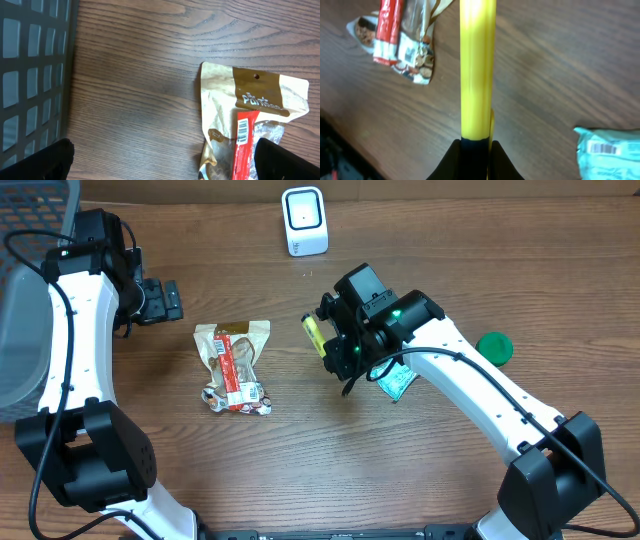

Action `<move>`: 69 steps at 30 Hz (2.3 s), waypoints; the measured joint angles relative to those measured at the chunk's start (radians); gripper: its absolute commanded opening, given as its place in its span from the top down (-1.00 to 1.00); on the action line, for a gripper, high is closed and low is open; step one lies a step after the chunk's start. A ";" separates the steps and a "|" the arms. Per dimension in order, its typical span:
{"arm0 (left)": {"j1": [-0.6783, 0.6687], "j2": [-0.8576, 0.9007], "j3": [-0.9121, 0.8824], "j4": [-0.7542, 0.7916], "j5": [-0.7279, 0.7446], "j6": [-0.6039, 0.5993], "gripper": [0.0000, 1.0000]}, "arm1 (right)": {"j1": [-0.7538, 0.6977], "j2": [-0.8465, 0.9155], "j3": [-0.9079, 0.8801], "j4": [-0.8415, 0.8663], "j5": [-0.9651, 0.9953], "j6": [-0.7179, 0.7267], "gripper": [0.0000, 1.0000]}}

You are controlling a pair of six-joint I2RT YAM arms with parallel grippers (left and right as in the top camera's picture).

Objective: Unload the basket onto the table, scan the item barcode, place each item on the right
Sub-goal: 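Carry the yellow marker up to the white scanner, then hold the yellow marker against the white scanner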

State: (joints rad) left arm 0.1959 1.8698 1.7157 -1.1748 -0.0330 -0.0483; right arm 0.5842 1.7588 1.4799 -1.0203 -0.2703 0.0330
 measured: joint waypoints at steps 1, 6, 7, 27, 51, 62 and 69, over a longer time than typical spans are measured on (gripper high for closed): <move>0.000 0.000 0.000 0.000 0.000 0.000 -1.00 | 0.000 0.000 0.000 0.011 0.011 0.000 0.93; 0.000 0.000 0.000 0.000 0.000 0.000 -1.00 | 0.000 0.000 0.000 0.024 0.037 0.000 0.92; 0.000 0.000 0.000 0.000 0.000 0.000 -0.99 | 0.000 0.000 0.000 0.032 0.041 -0.006 0.92; 0.000 0.000 0.000 0.000 0.000 0.000 -1.00 | -0.060 0.002 0.556 -0.194 0.166 -0.042 0.93; 0.000 0.000 0.000 0.000 0.000 0.000 -0.99 | -0.066 0.276 0.724 0.339 0.479 -0.214 0.93; 0.000 0.000 0.000 0.000 0.000 0.000 -1.00 | -0.067 0.592 0.724 0.492 0.628 -0.274 0.93; 0.000 0.000 0.000 0.000 0.000 0.000 -1.00 | -0.066 0.698 0.724 0.580 0.815 -0.400 0.93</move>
State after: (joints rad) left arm 0.1959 1.8698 1.7157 -1.1748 -0.0330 -0.0483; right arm 0.5179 2.4573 2.2036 -0.4400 0.5446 -0.3672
